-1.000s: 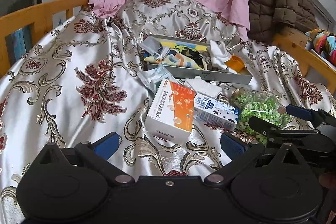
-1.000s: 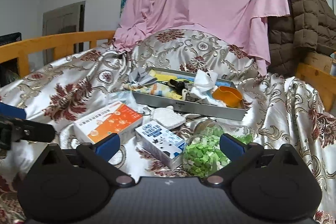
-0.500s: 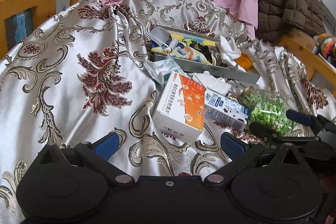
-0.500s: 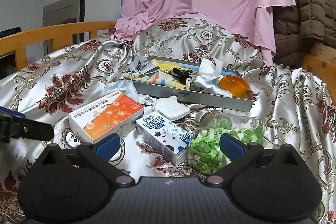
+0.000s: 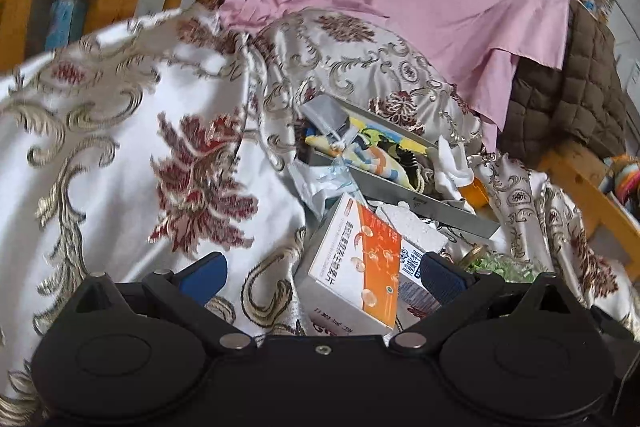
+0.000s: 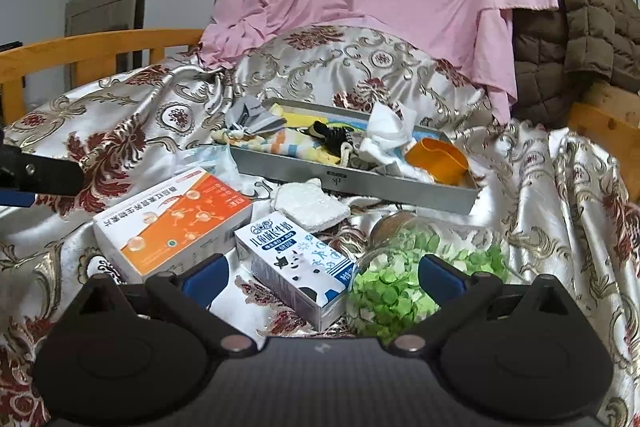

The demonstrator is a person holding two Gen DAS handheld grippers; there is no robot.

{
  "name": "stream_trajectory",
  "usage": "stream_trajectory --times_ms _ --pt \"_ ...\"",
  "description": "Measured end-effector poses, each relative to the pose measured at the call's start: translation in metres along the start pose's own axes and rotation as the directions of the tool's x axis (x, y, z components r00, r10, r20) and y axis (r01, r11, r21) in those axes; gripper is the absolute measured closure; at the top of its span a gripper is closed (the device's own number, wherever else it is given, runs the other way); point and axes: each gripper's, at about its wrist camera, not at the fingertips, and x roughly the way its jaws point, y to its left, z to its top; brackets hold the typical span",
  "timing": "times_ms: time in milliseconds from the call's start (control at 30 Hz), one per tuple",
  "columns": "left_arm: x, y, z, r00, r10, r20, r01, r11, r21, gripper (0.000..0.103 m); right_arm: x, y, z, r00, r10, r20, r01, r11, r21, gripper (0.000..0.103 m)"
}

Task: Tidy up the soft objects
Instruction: 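Grasp the white foam piece with the right gripper while the left grasps the white-and-blue wrapper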

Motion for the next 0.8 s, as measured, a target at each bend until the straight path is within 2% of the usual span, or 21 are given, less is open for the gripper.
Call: stream_trajectory --times_ms 300,533,800 --pt "0.028 0.006 0.023 0.997 -0.066 0.048 0.067 0.997 -0.027 0.001 0.008 0.002 0.004 0.999 -0.036 0.019 0.036 0.999 -0.016 0.0" --pt "0.072 0.012 0.051 0.987 -0.158 0.029 0.159 0.986 -0.057 0.001 0.019 0.001 0.008 0.998 -0.055 0.02 0.056 0.998 -0.011 0.0" --pt "0.12 0.039 0.067 0.965 -0.247 -0.089 0.229 0.958 -0.172 0.001 0.022 -0.002 0.008 0.996 -0.092 0.003 0.092 0.995 -0.031 0.0"
